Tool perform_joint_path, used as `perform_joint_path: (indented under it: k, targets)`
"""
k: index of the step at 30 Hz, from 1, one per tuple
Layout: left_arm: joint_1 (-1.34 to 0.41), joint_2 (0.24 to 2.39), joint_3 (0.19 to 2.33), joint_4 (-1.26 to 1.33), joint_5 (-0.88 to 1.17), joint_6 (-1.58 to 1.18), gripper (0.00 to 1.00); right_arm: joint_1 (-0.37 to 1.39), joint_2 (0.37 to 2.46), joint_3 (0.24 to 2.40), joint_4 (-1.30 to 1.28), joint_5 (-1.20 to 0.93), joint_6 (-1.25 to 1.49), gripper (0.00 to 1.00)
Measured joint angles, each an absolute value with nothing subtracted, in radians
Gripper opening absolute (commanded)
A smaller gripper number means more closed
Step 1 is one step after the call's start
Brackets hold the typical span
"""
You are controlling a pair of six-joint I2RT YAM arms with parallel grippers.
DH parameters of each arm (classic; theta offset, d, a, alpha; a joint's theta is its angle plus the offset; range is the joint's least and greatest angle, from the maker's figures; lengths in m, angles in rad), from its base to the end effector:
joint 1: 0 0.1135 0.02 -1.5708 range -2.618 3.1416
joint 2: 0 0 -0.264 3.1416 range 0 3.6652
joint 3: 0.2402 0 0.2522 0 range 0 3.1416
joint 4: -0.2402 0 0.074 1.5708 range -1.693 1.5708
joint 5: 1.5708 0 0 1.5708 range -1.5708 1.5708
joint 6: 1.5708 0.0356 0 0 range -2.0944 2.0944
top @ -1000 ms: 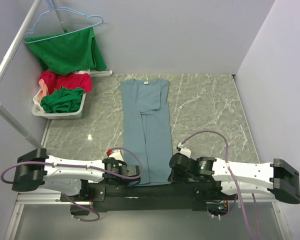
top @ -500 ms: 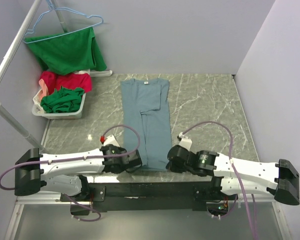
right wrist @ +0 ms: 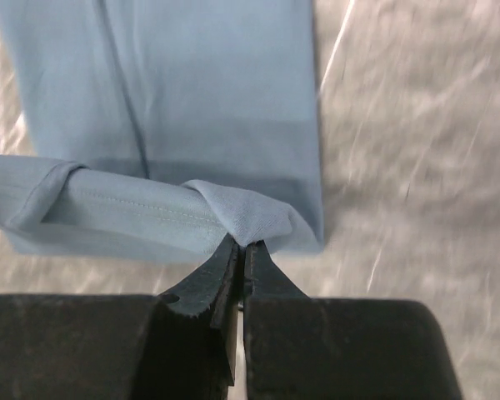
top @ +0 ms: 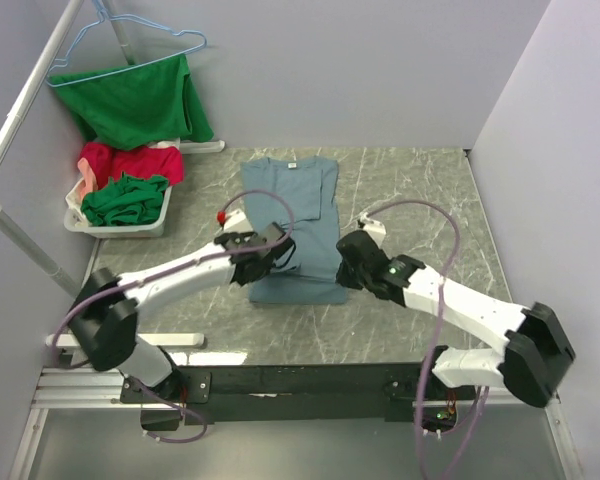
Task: Fold and stack the t-shirts
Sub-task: Fold the tshirt
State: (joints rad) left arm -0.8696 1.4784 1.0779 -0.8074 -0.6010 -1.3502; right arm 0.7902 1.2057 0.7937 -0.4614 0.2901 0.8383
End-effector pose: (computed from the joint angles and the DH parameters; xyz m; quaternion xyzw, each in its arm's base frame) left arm 0.1969 -0.2019 0.2395 -0.2755 0.8998 -0.0249 0.3374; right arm 0.1787 0.1660 0.2341 0.0717 0.9285 0.1526 0.3309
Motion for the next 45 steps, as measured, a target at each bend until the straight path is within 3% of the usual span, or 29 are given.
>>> perform_joint_path:
  k: [7,18,19,20,23,26,37,45]
  targets:
    - [-0.717,1.726,1.258,-0.707,-0.587,-1.160,0.01,0.666,1.470,0.938,-0.372,0.258,0.723,0.00]
    - [-0.566,1.929,1.423,-0.625,-0.517,-0.978,0.04,0.575,1.781,1.177,-0.321,0.208,0.655,0.00]
    - [-0.558,1.947,1.436,-0.617,-0.508,-0.961,0.08,0.569,1.794,1.189,-0.322,0.206,0.653,0.05]
    - [-0.551,1.965,1.449,-0.609,-0.498,-0.945,0.17,0.563,1.806,1.203,-0.322,0.205,0.651,0.21]
    - [-0.529,2.015,1.494,-0.595,-0.474,-0.893,0.37,0.545,1.833,1.242,-0.323,0.208,0.638,0.55]
    - [-0.503,2.028,1.530,-0.578,-0.477,-0.850,0.41,0.511,1.843,1.274,-0.322,0.226,0.615,0.67]
    - [-0.449,2.009,1.677,-0.479,-0.590,-0.780,0.48,0.390,1.913,1.482,-0.321,0.267,0.579,0.68]
    - [-0.453,1.882,1.457,-0.463,-0.530,-0.772,0.54,0.390,1.766,1.214,-0.310,0.203,0.578,0.68]
